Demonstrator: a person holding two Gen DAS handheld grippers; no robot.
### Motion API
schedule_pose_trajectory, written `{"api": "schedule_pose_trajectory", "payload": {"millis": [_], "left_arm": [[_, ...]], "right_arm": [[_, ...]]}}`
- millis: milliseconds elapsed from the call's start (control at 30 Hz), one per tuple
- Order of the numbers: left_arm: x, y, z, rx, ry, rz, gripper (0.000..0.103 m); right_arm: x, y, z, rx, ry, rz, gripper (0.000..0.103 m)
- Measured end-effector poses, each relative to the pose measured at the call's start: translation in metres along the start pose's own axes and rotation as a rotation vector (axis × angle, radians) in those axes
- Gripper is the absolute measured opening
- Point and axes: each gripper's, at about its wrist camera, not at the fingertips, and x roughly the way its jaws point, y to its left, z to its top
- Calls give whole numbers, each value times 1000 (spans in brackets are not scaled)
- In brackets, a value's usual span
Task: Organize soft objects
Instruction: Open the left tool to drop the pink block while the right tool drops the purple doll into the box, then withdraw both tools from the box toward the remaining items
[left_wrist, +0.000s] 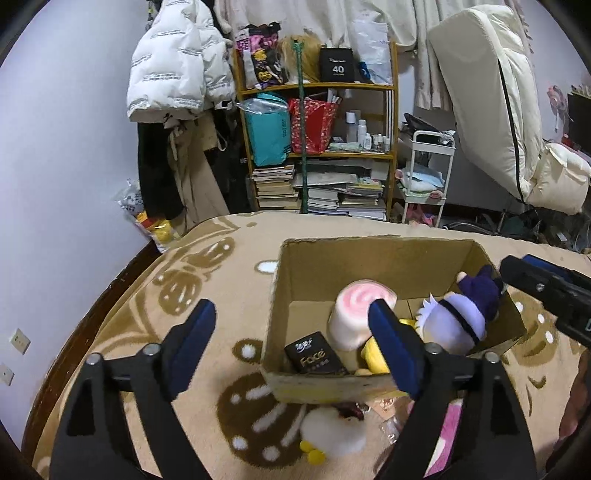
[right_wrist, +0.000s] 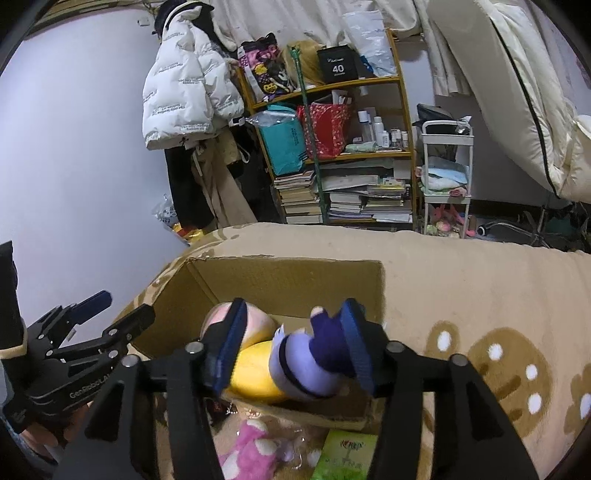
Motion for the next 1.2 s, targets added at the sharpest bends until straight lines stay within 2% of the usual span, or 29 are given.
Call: {"api": "schedule_pose_trajectory", "payload": {"millis": [200,300,400,667,867,1200], "left_arm": [[-22,4,-5,31,-7,46,98],[-36,4,-8,46,-22,56,100],[-47,3,-10,56,-20,59,100],[-72,4,-23,64,2,54,100],[-82,10,-32,53,62,61,100],[-62,21,-41,30,171,71,100]], "right_arm": [[-26,-2,-2,24,-32,-27,88],[-39,1,-3,25,-39,-39,92],[-51,5,-7,12,-41,-56,103],[-69,17,-22,-41,-23,-79,103],[-75,23,-32,-50,-4,-80,103],[-68,25,-44,-40,30,-74,103]]}}
